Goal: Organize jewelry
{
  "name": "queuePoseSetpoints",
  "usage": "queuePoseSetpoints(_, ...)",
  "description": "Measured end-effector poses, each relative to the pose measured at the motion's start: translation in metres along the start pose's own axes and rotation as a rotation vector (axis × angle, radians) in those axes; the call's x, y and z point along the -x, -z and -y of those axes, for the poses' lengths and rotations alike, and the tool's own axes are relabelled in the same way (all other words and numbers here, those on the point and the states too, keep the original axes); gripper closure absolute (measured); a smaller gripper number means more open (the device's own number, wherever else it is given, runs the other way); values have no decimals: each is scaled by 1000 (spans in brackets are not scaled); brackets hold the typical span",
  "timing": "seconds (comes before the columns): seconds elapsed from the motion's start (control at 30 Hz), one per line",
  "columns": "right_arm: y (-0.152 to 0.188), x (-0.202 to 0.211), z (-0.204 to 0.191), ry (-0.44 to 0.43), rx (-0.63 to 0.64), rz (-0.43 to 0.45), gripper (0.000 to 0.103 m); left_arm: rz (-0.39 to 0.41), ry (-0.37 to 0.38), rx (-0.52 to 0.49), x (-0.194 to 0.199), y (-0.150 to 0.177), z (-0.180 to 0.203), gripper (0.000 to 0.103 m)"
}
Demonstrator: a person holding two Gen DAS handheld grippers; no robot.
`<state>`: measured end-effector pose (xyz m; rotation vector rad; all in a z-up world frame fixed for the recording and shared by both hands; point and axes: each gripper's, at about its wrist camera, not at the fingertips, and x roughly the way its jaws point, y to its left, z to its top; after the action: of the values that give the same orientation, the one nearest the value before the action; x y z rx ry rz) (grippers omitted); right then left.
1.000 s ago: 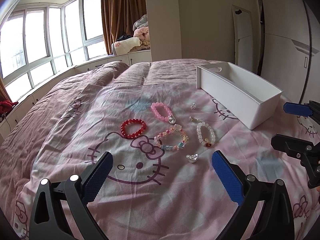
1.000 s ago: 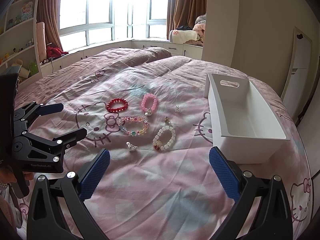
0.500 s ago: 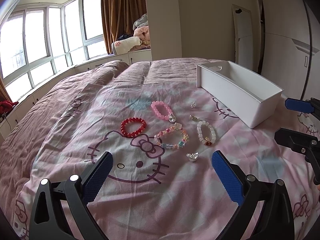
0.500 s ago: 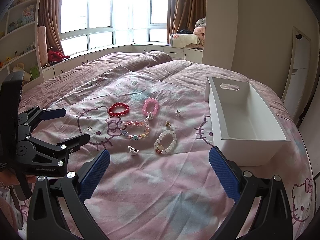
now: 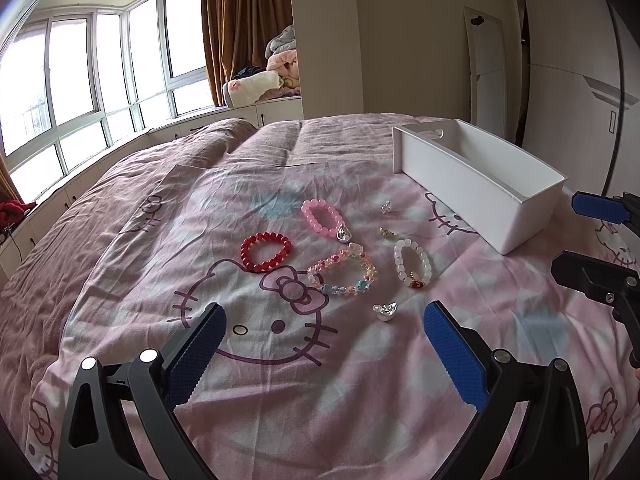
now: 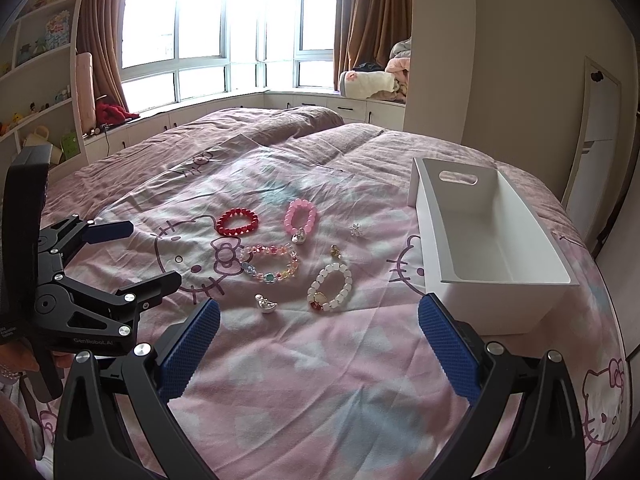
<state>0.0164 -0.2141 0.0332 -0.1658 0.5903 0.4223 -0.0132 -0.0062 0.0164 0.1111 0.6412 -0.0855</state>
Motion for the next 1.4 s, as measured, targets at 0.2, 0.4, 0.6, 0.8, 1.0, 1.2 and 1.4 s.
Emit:
queuePoseSetpoints(0.2,0,-3,1,9,4,-9,5,-17,8,1,-8,1,-3,3)
queuePoseSetpoints(0.4,-2,-18,5,9,17,-21,5,-15,8,-27,-24,-2,-6,3)
queuePoseSetpoints(0.6,-8,-45,9,-7,37,-50,5,-26,3,-38,-50,-4,-22,3)
queuePoseSetpoints(0.8,-11,-85,13,-22,45,-117,8,-29,-9,-56,-80,-8,-40,3)
queuePoseSetpoints(1.0,-10,-130,12,-44,77,-200,25,-14,-5,-39,-110,-24,-58,3)
queuePoseSetpoints(1.2,-7,-171,17,-23,84,-267,37,-38,13,29,-143,-36,-83,12)
queuePoseSetpoints(1.4,-4,-203,32,53,67,-330,41,-71,44,100,-167,-39,-104,31)
